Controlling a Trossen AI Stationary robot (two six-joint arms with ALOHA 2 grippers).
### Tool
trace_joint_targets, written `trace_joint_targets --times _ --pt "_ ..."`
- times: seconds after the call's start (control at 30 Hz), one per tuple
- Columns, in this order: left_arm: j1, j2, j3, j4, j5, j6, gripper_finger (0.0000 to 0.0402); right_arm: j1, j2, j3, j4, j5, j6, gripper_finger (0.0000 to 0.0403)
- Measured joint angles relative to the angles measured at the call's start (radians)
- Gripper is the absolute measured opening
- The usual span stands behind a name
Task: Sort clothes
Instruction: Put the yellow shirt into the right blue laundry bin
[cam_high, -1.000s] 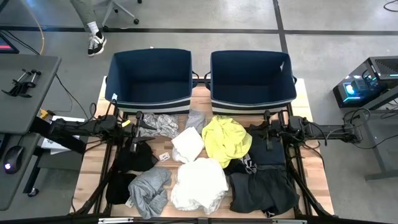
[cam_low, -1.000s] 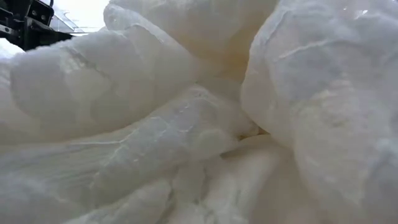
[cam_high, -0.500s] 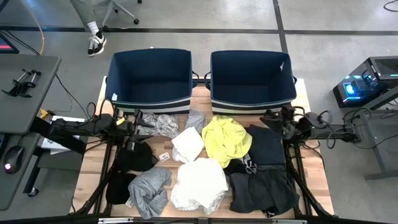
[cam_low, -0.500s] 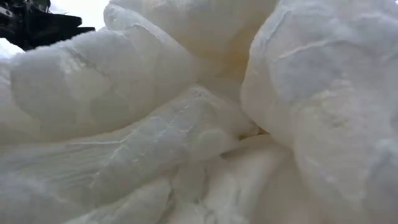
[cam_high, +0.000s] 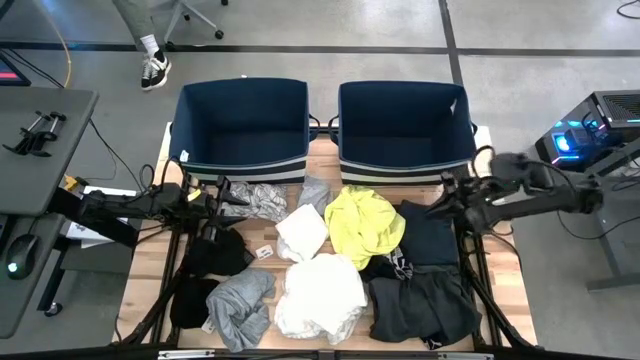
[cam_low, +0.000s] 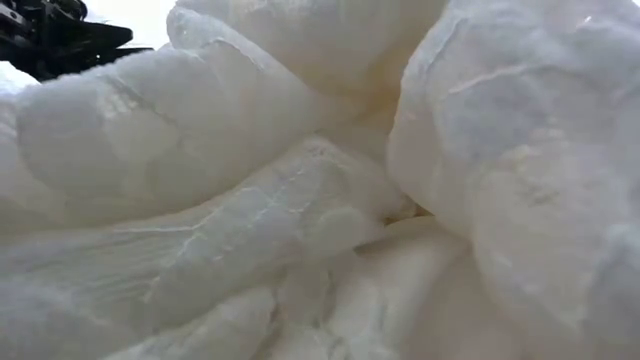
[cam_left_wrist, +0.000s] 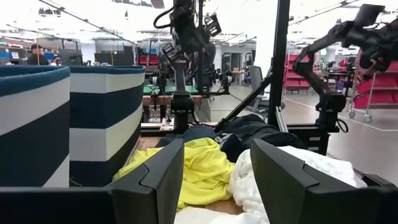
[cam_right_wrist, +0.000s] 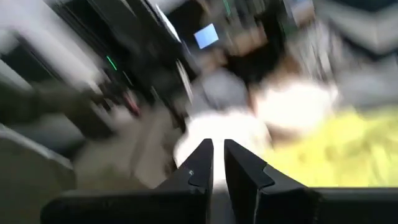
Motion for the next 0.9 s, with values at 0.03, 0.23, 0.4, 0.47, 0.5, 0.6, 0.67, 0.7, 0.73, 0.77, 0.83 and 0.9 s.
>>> trace_joint_targets --times 0.03,0.23,0.4,0.47,0.5,0.6,0.67,0.7,0.73,0.77,0.83,0.9 --pt "0.000 0.000 0.000 0.000 0.000 0.000 0.0170 0.006 0.048 0.035 -0.058 0.001 -0.006 0.0028" --pt "0.000 0.000 0.000 0.000 0.000 0.000 0.0170 0.016 0.357 0.110 -0.151 0.027 0.023 0.0069" --pt "0.000 0.000 0.000 0.000 0.000 0.001 0.0170 0.006 0.593 0.107 -0.030 0.045 0.080 0.0157" --pt "0.000 0.000 0.000 0.000 0.000 -0.001 0.0170 0.004 0.676 0.106 0.015 0.092 0.091 0.0198" --pt "0.000 0.000 0.000 0.000 0.000 -0.007 0.0170 0.004 0.712 0.106 0.036 0.124 0.089 0.0218" --pt "0.000 0.000 0.000 0.000 0.000 -0.063 0.0170 0.005 0.816 0.111 0.063 0.271 0.086 0.0260" --pt "0.000 0.000 0.000 0.000 0.001 -0.124 0.0170 0.010 0.882 0.115 0.067 0.362 0.108 0.0270" --pt "0.000 0.000 0.000 0.000 0.000 -0.155 0.0170 0.011 0.914 0.115 0.072 0.394 0.115 0.0271" --pt "0.000 0.000 0.000 0.001 0.000 -0.185 0.0170 0.011 0.944 0.115 0.080 0.419 0.122 0.0271" --pt "0.000 0.000 0.000 0.001 0.001 -0.234 0.0170 0.011 0.978 0.115 0.091 0.443 0.128 0.0270" --pt "0.000 0.000 0.000 0.000 -0.024 -0.365 0.0170 0.011 1.040 0.115 0.113 0.476 0.131 0.0268" --pt "0.000 0.001 0.000 -0.009 -0.102 -0.478 0.0170 0.011 1.098 0.116 0.141 0.486 0.131 0.0265"
